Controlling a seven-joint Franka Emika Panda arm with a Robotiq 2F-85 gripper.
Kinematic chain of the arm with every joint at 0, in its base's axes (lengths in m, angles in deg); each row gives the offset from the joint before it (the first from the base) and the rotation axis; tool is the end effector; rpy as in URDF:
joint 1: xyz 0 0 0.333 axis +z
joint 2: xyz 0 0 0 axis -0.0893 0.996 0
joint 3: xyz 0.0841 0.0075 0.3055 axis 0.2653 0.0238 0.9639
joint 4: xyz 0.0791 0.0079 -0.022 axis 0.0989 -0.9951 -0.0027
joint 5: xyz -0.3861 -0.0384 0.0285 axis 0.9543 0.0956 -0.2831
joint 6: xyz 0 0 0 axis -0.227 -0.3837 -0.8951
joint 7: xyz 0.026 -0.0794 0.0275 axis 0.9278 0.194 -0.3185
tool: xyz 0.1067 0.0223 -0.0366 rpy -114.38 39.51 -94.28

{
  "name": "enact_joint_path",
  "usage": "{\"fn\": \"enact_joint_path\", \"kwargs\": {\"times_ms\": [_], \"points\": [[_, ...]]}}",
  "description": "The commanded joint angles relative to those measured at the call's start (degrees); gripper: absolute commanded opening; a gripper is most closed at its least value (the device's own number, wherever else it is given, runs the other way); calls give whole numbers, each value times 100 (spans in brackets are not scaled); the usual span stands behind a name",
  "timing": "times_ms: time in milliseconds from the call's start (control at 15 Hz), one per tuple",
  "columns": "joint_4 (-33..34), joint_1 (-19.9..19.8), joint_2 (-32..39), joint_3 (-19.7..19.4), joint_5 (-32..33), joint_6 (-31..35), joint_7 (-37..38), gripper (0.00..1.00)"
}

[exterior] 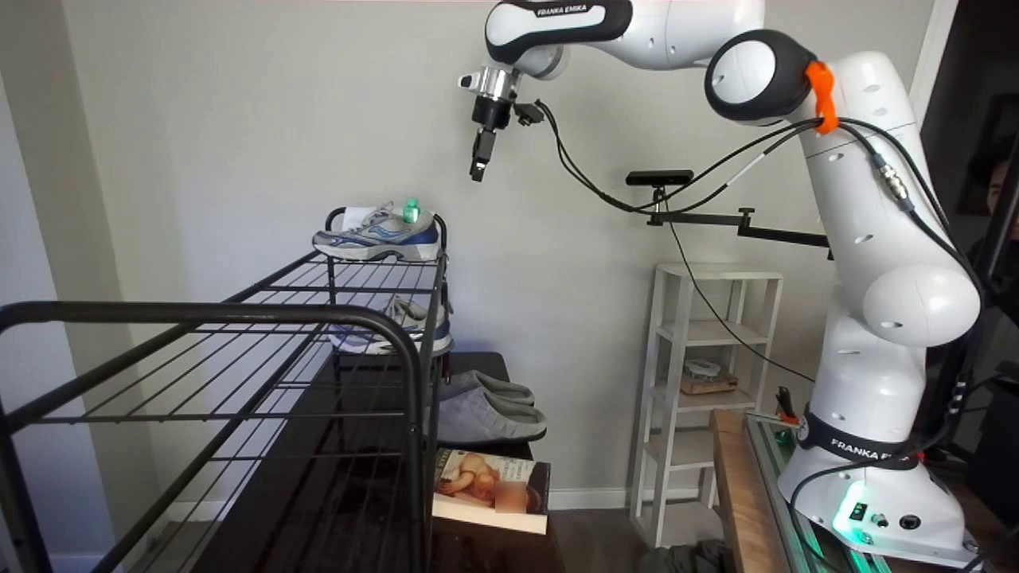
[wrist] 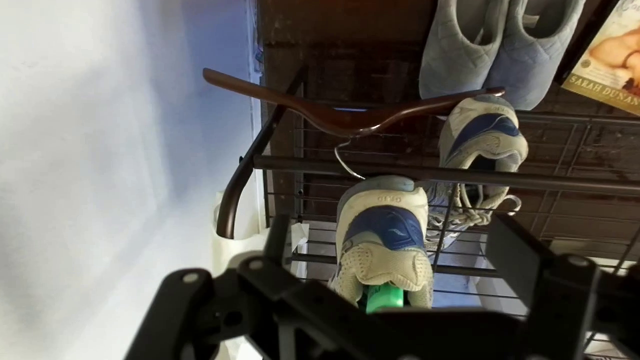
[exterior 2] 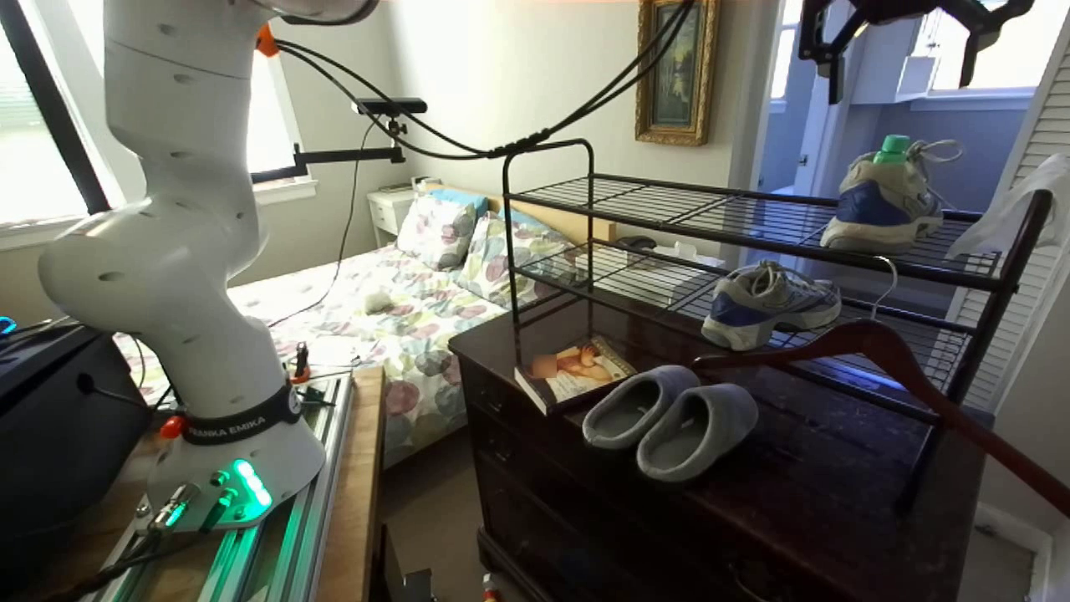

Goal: Put the green bottle on the countertop then move the sneaker from the top shelf to the bottom shelf.

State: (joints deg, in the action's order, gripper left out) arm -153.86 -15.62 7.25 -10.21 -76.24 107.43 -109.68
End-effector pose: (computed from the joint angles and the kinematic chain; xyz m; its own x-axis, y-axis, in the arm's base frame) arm 0.6570 -0.1995 0.6042 0.8499 0.4837 0.2090 0.4645 -0.8750 0.1365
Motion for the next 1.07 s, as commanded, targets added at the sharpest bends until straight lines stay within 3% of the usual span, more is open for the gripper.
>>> {"fn": "enact_joint_path", "kwargs": {"times_ms": [0, 67, 667, 733, 1000], "points": [[1313, -161, 914, 305, 177, -470, 408, 100], [1584, 16, 1127, 118, 147, -512, 478, 100], [3495, 410, 2483, 2, 395, -986, 1711, 100], [3490, 313, 2494, 334, 660, -986, 1840, 100], [3868, 292, 2771, 575, 829, -1332, 1901, 100]]}}
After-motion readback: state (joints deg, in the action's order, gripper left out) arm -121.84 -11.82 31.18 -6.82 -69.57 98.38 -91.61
